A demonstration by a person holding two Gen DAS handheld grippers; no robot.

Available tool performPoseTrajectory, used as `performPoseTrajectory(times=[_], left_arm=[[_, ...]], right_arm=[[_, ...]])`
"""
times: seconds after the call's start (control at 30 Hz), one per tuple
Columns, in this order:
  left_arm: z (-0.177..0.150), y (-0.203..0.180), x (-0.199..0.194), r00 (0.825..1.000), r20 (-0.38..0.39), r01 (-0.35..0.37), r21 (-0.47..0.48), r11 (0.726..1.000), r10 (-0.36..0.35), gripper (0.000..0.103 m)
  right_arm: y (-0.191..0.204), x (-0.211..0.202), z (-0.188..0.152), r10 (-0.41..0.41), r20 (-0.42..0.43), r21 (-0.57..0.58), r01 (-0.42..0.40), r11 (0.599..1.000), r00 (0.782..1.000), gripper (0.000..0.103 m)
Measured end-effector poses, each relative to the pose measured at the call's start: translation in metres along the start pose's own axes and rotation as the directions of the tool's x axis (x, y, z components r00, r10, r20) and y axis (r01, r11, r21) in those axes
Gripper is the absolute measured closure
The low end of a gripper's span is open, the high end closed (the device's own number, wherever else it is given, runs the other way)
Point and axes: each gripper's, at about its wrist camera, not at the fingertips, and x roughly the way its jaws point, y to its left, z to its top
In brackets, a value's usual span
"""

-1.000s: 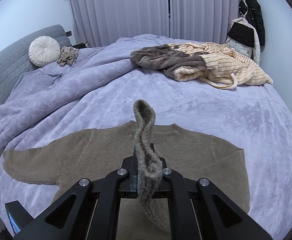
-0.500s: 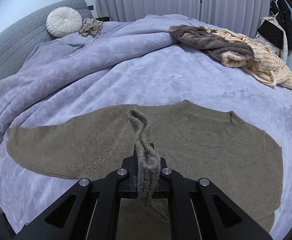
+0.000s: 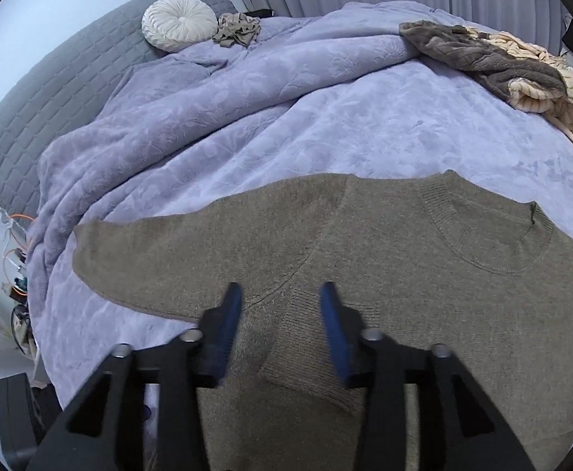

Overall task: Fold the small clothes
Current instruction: 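Lift the sleeve with the right gripper and fold it across the sweater body, then grasp the other sleeve cuff with the left gripper and lift it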

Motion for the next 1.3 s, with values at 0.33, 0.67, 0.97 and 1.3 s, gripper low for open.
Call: performPoseTrajectory(times=[0.33,0.67,0.97,1.3], left_arm=[[0.01,-0.016,0.014,1.0,-0.006,-0.003,0.022,1.0,0.003,0.0],[0.02,0.063,-0.009,0.996,0.063,-0.055,-0.157,0.986,0.065,0.0],[0.053,0.247,-0.009,0.982,0.146,-0.024,-0.55,0.835,0.124,0.0],[0.096,0.327,0.014,0.943,0.314,0.295,-0.634,0.714,-0.112,0.004]], right_arm=[[-0.12,0.001,-0.056,-0.446,-0.173,0.143,0.47,0.871,0.878,0.029],[-0.023,0.015,-0.057,-0.178,-0.076,-0.045,0.175,0.984,0.981,0.029],[-0.032,0.028,-0.113,-0.29,-0.07,-0.111,0.281,0.953,0.954,0.024],[-0.021,0.04,-0.121,-0.384,-0.006,-0.167,0.378,0.911,0.923,0.017]])
